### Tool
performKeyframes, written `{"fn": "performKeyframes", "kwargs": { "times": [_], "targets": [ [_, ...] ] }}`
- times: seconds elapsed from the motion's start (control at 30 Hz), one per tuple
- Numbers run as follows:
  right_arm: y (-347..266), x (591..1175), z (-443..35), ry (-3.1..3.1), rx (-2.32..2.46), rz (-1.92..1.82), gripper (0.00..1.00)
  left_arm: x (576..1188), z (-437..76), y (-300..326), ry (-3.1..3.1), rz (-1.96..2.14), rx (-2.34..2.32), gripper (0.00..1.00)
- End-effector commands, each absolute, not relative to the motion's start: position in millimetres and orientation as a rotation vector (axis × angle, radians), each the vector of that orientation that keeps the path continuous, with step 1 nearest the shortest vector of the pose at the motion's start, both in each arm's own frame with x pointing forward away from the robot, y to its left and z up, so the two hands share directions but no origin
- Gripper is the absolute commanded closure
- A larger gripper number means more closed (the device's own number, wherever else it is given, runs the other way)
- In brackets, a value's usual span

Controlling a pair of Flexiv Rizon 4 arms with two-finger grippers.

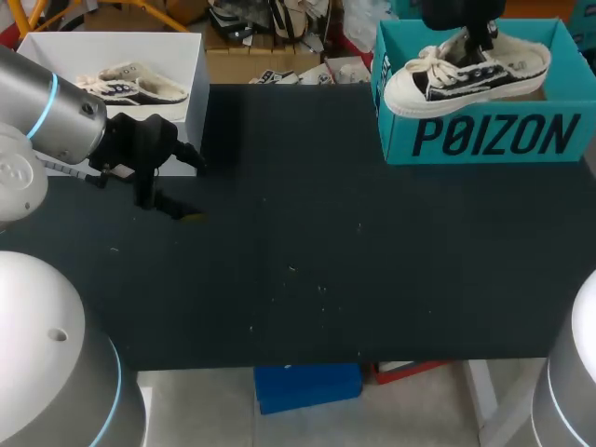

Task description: Take the shoe out of the shoebox, open the shoe tongue, remove and reinsert the insole, then place the shoe into the shoebox

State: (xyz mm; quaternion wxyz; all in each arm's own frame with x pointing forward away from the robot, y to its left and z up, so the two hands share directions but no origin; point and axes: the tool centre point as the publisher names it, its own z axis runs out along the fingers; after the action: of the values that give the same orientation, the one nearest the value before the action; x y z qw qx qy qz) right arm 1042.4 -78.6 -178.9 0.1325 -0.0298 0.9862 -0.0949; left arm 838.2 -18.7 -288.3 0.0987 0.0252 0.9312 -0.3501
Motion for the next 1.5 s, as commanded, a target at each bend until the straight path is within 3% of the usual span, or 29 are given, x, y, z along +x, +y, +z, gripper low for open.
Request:
{"fn": "performKeyframes", "kwargs": {
  "times": [0.03, 0.8, 1.5],
  "targets": [
    [-81.5, 1062.7, -182.7, 2.912, -0.064, -0.289, 1.00, 837.2, -289.2, -18.8, 2.752, -1.033, 0.074, 0.00],
    [-89.7, 1076.0, -185.9, 2.932, 0.006, -0.306, 1.00, 837.2, -289.2, -18.8, 2.752, -1.033, 0.074, 0.00],
    [-130.6, 1127.3, -211.2, 2.950, 0.078, -0.218, 1.00, 837.2, -289.2, -18.8, 2.752, -1.033, 0.074, 0.00]
  ]
}}
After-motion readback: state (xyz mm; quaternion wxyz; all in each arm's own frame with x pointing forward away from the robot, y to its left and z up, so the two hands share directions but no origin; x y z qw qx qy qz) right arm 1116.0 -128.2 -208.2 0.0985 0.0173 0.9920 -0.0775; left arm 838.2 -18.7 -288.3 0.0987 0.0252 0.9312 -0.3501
